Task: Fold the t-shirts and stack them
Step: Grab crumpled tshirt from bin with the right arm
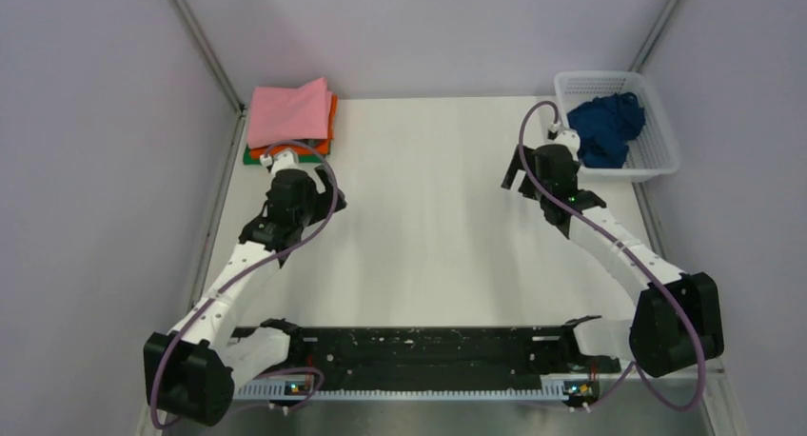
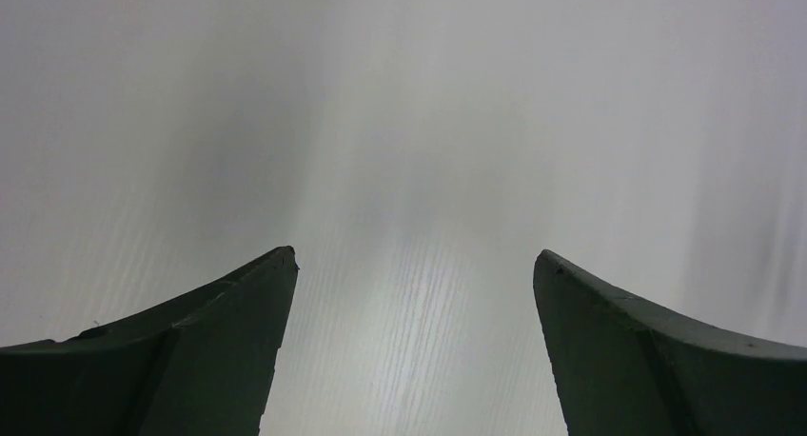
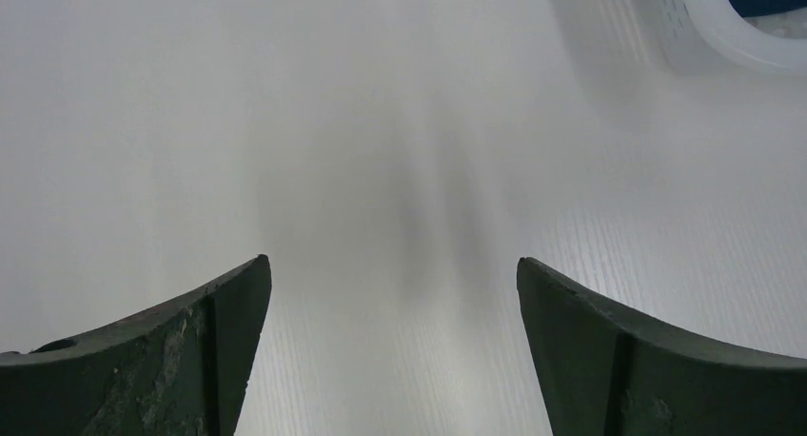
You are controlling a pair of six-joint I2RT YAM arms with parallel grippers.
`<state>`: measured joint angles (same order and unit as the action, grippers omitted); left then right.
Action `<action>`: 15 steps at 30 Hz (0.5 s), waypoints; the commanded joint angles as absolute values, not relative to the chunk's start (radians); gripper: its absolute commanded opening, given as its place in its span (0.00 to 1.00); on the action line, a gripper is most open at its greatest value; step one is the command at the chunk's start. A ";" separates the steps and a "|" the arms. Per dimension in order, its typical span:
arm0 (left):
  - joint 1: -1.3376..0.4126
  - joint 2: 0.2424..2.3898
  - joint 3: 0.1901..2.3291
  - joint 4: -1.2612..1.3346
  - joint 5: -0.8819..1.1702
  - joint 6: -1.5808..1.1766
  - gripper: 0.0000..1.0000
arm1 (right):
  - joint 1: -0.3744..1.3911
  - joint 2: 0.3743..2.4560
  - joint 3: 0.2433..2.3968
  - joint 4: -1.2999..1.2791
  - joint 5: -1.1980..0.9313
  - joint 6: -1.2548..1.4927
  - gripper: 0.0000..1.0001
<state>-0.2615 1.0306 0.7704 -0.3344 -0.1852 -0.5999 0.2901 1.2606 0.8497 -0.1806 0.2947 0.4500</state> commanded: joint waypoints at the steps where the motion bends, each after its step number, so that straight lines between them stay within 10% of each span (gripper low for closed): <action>1: -0.258 1.035 0.812 -0.298 -0.215 -0.583 0.99 | 0.289 1.275 0.920 -0.142 0.308 0.397 0.99; 15: -0.258 1.042 0.802 -0.293 -0.240 -0.612 0.99 | -0.028 1.695 1.478 -0.336 0.340 0.351 0.99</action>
